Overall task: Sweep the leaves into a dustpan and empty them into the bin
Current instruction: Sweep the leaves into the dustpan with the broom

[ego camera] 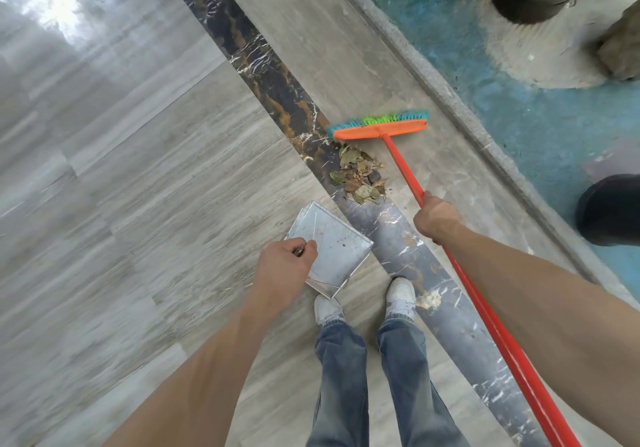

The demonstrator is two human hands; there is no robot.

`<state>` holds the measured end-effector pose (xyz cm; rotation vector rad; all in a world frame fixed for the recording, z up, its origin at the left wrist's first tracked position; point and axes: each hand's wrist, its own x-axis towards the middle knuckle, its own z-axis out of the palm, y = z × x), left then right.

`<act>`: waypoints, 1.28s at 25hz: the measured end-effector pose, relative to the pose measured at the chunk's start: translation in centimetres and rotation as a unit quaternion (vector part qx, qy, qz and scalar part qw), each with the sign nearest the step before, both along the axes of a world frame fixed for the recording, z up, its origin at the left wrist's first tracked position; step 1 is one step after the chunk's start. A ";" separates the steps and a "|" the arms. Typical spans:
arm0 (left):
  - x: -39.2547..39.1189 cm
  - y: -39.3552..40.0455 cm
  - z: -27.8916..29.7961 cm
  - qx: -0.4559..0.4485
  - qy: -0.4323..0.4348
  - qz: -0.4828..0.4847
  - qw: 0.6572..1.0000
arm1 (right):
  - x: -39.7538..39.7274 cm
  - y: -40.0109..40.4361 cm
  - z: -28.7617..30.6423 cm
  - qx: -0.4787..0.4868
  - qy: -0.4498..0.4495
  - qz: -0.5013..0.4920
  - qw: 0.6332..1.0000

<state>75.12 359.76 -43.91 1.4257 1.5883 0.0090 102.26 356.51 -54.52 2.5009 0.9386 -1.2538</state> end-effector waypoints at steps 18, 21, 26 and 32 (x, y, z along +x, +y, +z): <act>0.0 0.6 0.6 -0.008 -0.013 -0.014 1.000 | -9.7 -13.2 6.5 -0.035 0.196 -0.008 0.980; 0.1 0.7 0.8 0.003 -0.008 -0.031 0.999 | -10.5 -15.5 8.1 -0.043 0.239 -0.051 0.969; -0.4 0.4 0.8 -0.026 -0.033 -0.015 0.999 | -10.8 -18.1 10.7 -0.070 0.270 -0.063 0.958; -0.3 0.2 0.9 -0.015 -0.015 -0.011 1.000 | -8.1 -14.5 10.9 -0.001 0.246 -0.128 0.961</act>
